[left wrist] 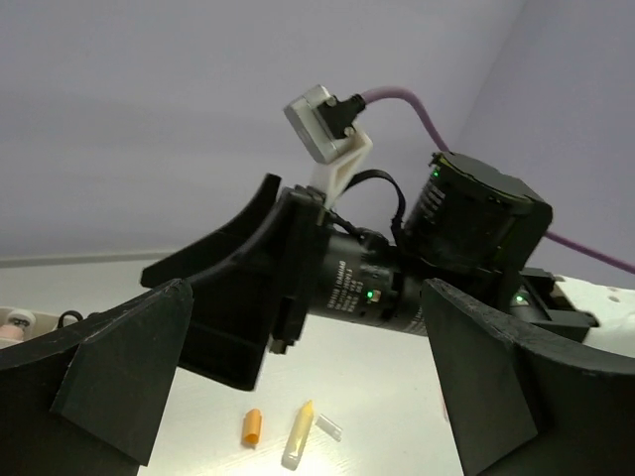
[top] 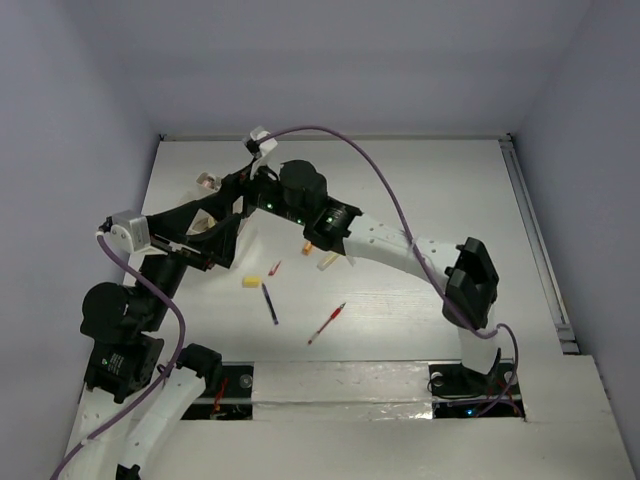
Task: Sort the stationery into containers
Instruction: Place the pen in the storage box, then pick up the pen from the center of the board, then close the pen cap on the pen.
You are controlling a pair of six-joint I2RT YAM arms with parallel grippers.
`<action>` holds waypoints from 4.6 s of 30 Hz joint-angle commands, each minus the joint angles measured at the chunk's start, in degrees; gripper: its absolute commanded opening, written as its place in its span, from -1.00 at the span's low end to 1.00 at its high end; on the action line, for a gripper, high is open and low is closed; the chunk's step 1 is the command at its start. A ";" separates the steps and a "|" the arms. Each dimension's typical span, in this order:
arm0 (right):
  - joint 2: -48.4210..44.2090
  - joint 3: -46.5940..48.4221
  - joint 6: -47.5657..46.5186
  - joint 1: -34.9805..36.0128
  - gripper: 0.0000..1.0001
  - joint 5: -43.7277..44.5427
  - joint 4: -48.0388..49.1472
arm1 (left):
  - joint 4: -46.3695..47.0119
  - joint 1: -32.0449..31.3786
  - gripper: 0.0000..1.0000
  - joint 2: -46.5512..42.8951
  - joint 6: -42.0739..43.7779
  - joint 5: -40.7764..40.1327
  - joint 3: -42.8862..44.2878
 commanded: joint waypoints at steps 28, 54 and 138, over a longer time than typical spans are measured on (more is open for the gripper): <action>-8.46 -27.61 2.90 2.92 -0.03 5.58 -23.27 | 0.76 0.27 0.98 -1.69 2.43 -8.55 -8.59; 13.36 -9.76 3.34 7.75 -0.43 19.82 -36.91 | 0.14 0.27 0.98 -4.33 2.17 -10.84 -12.02; -38.93 -54.76 18.91 -9.21 0.02 -3.83 18.12 | -1.61 0.27 -1.00 11.05 0.39 17.47 -11.14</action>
